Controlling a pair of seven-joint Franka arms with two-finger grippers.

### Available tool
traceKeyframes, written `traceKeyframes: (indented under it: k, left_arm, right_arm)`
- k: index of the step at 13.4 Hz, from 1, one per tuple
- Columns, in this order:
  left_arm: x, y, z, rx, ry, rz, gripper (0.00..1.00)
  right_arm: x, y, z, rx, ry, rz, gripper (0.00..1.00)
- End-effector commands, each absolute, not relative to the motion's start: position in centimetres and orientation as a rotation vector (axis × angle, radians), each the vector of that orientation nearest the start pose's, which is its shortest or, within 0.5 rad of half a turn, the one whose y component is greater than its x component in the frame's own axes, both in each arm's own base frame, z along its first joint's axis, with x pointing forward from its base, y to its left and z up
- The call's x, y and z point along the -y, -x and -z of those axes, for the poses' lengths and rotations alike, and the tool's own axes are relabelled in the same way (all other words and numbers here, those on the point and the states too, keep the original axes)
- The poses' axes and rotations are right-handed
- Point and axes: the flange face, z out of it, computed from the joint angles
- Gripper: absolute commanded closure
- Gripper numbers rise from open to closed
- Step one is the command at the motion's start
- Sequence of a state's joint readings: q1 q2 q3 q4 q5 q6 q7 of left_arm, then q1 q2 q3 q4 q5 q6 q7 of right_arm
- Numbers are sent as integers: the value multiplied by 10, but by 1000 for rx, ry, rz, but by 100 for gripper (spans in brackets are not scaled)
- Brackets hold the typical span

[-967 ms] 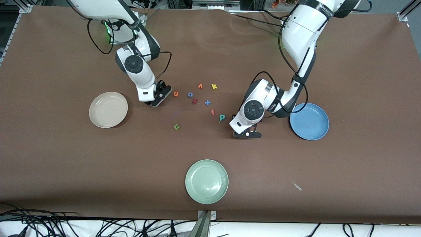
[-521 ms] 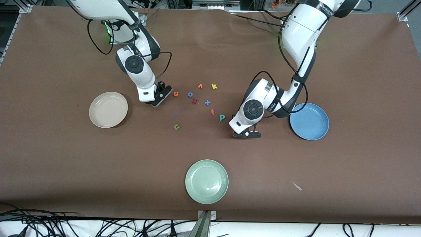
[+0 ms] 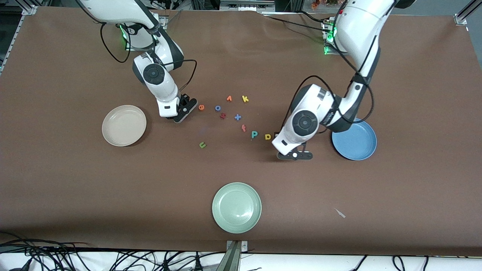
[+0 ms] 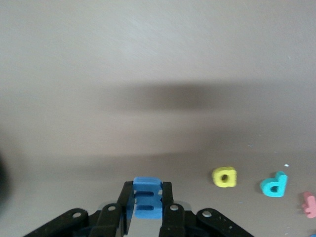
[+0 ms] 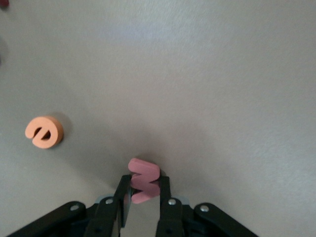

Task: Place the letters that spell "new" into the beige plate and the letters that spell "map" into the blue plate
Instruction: 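Drop the m on the cream plate while the left gripper drops the 3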

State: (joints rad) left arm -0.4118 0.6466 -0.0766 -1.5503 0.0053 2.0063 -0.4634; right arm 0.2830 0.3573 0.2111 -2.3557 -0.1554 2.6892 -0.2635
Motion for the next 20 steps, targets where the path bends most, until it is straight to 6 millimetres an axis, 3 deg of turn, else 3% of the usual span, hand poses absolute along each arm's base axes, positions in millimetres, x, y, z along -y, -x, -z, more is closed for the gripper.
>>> traceKeyframes:
  k: [1, 3, 7, 11, 12, 14, 15, 16, 17, 19, 20]
  left_arm:
    - [278, -620, -278, -150, 3054, -277, 100]
    - [253, -625, -285, -228, 3041, -329, 100]
    - [191, -634, -282, -310, 3019, -447, 100]
    - [152, -635, -265, -413, 2882, -487, 100]
    - [145, -636, -264, -462, 2880, -502, 100]
    - [112, -632, -248, -547, 2881, -568, 100]
    - [95, -633, -245, -579, 2888, -576, 100]
    - [86, -632, -240, -638, 2888, -596, 100]
    - [75, -631, -233, -665, 2895, -584, 100]
    - [69, -618, -207, -693, 2910, -554, 100]
    - [70, -611, -193, -704, 2917, -531, 96]
  right_arm:
    - [-244, -462, -201, 1334, 2866, -29, 100]
    - [-232, -478, -222, 1300, 2910, -77, 100]
    - [-185, -502, -242, 1206, 2992, -185, 100]
    - [-115, -522, -240, 1148, 3033, -272, 100]
    - [-103, -524, -238, 1117, 3047, -282, 100]
    - [-84, -527, -231, 1066, 3069, -307, 100]
    - [-80, -528, -231, 1055, 3075, -309, 93]
    - [-80, -527, -229, 1017, 3084, -310, 39]
    - [-79, -528, -229, 1001, 3086, -309, 0]
    - [-86, -527, -235, 894, 3125, -286, 0]
    - [-99, -525, -234, 845, 3142, -278, 0]
